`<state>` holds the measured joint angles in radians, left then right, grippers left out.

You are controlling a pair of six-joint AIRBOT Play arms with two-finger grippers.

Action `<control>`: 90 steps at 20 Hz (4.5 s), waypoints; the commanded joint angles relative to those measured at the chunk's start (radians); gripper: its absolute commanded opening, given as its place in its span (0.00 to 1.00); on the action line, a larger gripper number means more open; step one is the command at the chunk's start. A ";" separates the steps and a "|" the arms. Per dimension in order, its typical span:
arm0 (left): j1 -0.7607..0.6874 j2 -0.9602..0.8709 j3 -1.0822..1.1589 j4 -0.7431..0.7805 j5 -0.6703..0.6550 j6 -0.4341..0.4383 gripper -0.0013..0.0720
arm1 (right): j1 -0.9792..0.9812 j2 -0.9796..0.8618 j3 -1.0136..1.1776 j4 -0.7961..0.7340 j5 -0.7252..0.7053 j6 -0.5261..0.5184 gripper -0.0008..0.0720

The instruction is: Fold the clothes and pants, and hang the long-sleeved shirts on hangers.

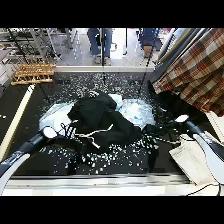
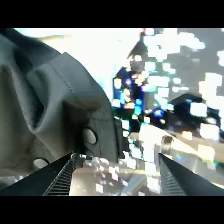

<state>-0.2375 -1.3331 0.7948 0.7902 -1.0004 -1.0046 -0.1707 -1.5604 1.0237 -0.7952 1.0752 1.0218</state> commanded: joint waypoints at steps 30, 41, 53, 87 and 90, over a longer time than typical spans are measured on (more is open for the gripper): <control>0.765 0.277 0.997 -1.096 -0.460 -0.069 0.03 | -0.010 0.679 1.061 -0.244 0.201 0.098 0.04; 0.431 -0.216 0.793 -0.118 -0.068 -0.189 0.03 | 0.208 -0.016 0.615 -0.173 -0.232 0.218 0.04; 0.541 -0.401 0.808 0.163 -0.289 -0.321 0.66 | 0.114 -0.243 0.613 -0.164 0.394 0.259 0.79; 0.303 -0.405 0.527 -0.006 -0.128 -0.388 0.66 | -0.187 0.075 -0.154 0.005 0.202 0.209 0.81; 0.272 -0.407 0.527 -0.006 -0.087 -0.411 0.66 | -0.184 0.074 -0.155 0.030 0.152 0.188 0.82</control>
<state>0.0635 -1.7378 1.3243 0.7891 -1.1412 -1.3933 -0.3393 -1.5021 0.9215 -0.8227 1.2728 1.2533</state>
